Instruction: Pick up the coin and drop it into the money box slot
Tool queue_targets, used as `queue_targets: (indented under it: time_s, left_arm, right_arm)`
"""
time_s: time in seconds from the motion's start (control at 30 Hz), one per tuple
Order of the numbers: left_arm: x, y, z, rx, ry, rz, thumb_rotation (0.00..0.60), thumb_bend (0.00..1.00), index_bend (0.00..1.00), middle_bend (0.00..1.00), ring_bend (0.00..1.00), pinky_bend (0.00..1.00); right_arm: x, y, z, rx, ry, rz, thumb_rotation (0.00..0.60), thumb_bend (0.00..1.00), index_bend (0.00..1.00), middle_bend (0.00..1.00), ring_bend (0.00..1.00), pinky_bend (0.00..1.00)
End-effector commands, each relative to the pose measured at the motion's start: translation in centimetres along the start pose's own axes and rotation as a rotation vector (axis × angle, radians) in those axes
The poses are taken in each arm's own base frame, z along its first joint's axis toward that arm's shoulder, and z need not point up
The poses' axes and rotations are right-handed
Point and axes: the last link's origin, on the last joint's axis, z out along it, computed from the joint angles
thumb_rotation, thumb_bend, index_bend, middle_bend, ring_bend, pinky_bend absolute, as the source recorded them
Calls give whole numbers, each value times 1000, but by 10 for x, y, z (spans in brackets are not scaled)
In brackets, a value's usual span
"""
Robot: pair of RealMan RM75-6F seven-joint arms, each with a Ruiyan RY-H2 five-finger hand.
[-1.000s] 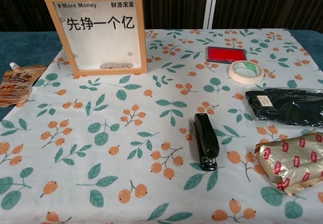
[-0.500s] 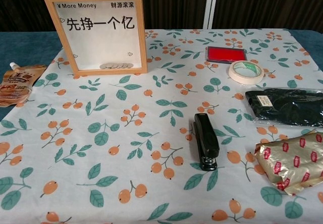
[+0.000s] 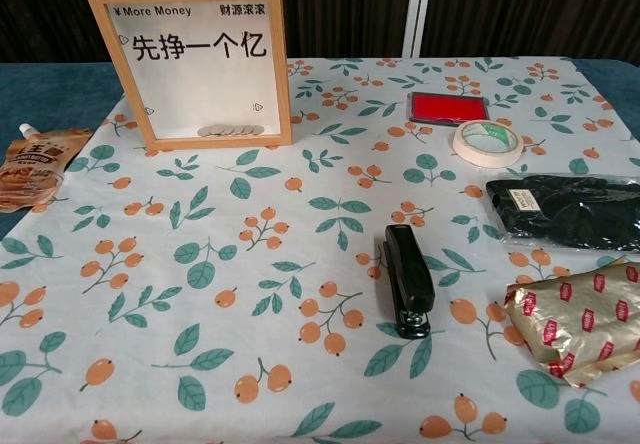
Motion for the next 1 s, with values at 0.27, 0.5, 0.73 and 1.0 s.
queue_targets:
  time_s: [0.27, 0.5, 0.73, 1.0]
  left_arm:
    - [1, 3, -1, -1, 1, 8, 600, 416, 478, 0, 0, 0]
    - [2, 7, -5, -10, 0, 18, 600, 394, 476, 0, 0, 0]
    - [7, 5, -10, -29, 26, 21, 600, 390, 446, 0, 0, 0]
    - [25, -16, -41, -148, 165, 3, 600, 363, 429, 0, 0, 0]
  right_arm:
    - [1, 1, 0, -4, 6, 3, 600, 300, 0, 0, 0, 0]
    - [2, 1, 0, -4, 8, 7, 600, 299, 0, 0, 0, 0]
    - [3, 1, 0, -4, 7, 10, 600, 300, 0, 0, 0, 0]
    - [2, 0, 0, 0, -3, 23, 600, 301, 0, 0, 0, 0]
